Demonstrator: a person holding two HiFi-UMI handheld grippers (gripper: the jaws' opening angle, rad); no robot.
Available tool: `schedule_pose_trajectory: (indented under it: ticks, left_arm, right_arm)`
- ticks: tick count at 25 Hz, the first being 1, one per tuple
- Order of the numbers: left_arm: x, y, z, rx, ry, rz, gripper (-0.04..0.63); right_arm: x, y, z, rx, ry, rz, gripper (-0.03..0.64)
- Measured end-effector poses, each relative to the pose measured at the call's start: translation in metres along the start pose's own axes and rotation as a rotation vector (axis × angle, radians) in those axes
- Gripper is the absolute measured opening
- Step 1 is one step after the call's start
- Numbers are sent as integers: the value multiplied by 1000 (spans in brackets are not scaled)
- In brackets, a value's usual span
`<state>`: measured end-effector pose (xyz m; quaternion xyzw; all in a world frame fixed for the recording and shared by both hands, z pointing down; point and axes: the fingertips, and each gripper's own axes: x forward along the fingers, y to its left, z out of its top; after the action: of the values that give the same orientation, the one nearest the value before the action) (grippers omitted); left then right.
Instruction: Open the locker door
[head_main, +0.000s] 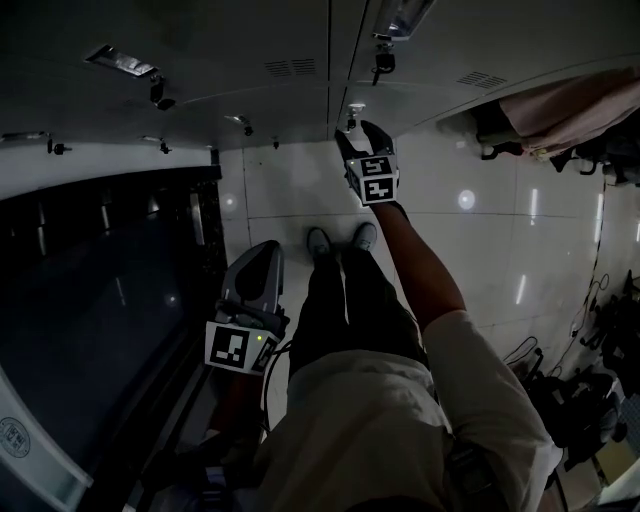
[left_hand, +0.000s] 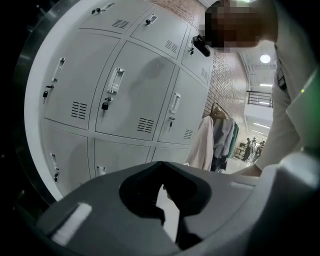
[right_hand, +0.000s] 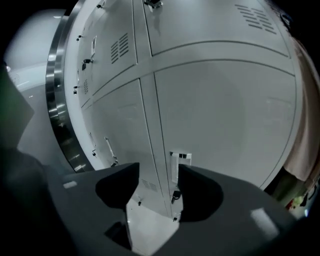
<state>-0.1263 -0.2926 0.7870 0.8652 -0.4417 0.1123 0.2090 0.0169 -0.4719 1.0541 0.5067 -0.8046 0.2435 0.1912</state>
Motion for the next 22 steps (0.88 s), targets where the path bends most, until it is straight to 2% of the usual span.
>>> schedule_pose_trajectory:
  ticks: [4,7,8,10,12,13,15,16,18,19,21,22]
  left_arm:
    - [-1,8,-18,-14,-15,15,10]
    - [-3,17,-6,-43,-137,45,10]
    - [-4,19,-9,-43,-140,47,11]
    - [-8,22,-32,-28,-54,36,11]
    - [-10,25,-44,-31,-19,37,10]
    - [-9,27,-42,-38,-36,42,10]
    - [-6,29,-23,-63,-135,56,10]
    - [-5,29,-18,-67,-159,59,11]
    - [-6,28,-28,-43,-105,46,10]
    - [-4,28,-27,-43,-105,44,10]
    - [2,28,-10,-73,-182,51,11]
    - [3,28,-8,-76,-184,48,11]
  right_arm:
    - [28,-11,-6,5,13,-13,227]
    - [44,-17,-10,29,13,-25,229]
    - [48,-18,-10,34,7,-24,222]
    - [55,-19,-10,38,5,-23,222]
    - [60,-18,-8,44,4,-26,222]
    - [61,-17,-6,50,3,-32,229]
    - [60,-17,-5,62,2,-48,224]
    - [58,-16,-5,64,-1,-54,224]
    - [54,-14,-10,66,-4,-62,224]
    - [50,-13,-13,71,-3,-70,219]
    - [40,-16,-20,103,-5,-108,183]
    - [35,-17,-25,122,-10,-135,153]
